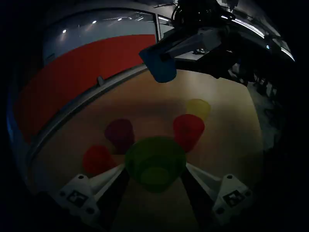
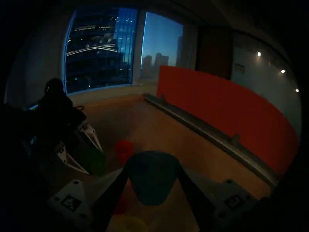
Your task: Pour water
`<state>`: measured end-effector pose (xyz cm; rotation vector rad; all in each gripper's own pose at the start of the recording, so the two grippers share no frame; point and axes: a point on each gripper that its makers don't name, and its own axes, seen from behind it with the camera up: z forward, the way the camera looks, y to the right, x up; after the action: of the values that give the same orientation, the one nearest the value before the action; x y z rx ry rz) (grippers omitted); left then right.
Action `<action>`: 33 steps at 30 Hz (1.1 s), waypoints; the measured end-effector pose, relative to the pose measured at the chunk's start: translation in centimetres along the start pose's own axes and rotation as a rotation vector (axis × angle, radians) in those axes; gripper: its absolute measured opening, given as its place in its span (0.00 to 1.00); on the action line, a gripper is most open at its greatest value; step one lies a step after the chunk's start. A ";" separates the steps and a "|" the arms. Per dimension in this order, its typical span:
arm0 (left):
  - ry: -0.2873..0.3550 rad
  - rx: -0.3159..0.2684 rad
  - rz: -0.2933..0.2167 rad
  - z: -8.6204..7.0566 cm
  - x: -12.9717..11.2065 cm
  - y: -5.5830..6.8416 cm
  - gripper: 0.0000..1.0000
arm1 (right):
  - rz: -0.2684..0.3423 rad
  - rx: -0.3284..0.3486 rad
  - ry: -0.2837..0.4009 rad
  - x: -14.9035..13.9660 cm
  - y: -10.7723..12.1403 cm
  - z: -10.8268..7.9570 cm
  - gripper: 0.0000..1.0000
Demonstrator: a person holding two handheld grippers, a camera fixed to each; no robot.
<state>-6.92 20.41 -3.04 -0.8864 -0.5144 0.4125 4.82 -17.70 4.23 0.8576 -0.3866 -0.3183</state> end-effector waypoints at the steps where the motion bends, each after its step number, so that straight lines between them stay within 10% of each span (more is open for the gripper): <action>1: -0.007 -0.003 0.001 0.1 -0.2 0.0 0.84 | -0.002 0.004 -0.012 -0.3 0.0 0.2 0.94; 33: -0.107 -0.079 -0.013 3.5 -3.0 0.7 0.85 | 0.000 0.078 -0.296 -10.1 0.3 5.4 0.95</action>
<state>-11.43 21.36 -2.56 -0.9403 -0.6380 0.4318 -6.51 -16.86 5.62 0.8882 -0.6778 -0.4347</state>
